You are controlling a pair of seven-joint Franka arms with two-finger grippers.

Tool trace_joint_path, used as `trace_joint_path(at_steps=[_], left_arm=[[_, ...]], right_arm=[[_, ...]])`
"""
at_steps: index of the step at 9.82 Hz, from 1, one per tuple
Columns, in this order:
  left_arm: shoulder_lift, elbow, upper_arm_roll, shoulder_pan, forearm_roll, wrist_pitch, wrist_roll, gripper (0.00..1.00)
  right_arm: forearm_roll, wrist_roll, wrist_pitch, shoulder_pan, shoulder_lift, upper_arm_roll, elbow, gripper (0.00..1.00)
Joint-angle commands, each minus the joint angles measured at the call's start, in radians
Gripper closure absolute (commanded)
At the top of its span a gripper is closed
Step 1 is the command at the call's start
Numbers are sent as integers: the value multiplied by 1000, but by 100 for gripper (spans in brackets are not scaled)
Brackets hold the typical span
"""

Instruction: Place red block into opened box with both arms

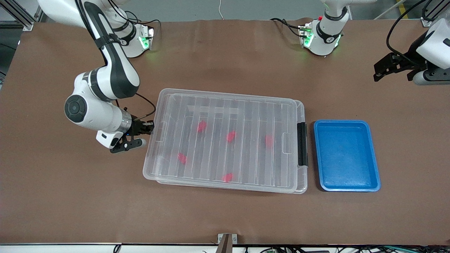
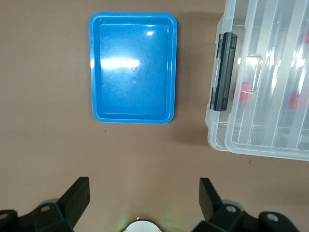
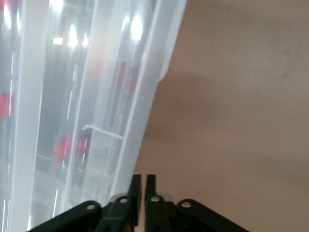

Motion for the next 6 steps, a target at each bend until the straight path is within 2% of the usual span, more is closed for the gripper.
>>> trace_joint_path(at_steps=[1,2,4,6], left_arm=[[9,-32,-1,-2,-4,4,10,0],[9,-30,-1,-2,-4,4,10,0],[23,-1,-1,-3,-4,4,8,0],[25,4,-1,-3,-5,4,7,0]], right_arm=[[-2,34,-111,-77,-42,-19,58,0],[-58,78,-181,-132,-102,-22,87,0],[-269,186,-362,-154,-235,-25,141,0],[-303,180,-478,-195,-348,-38,184,0]])
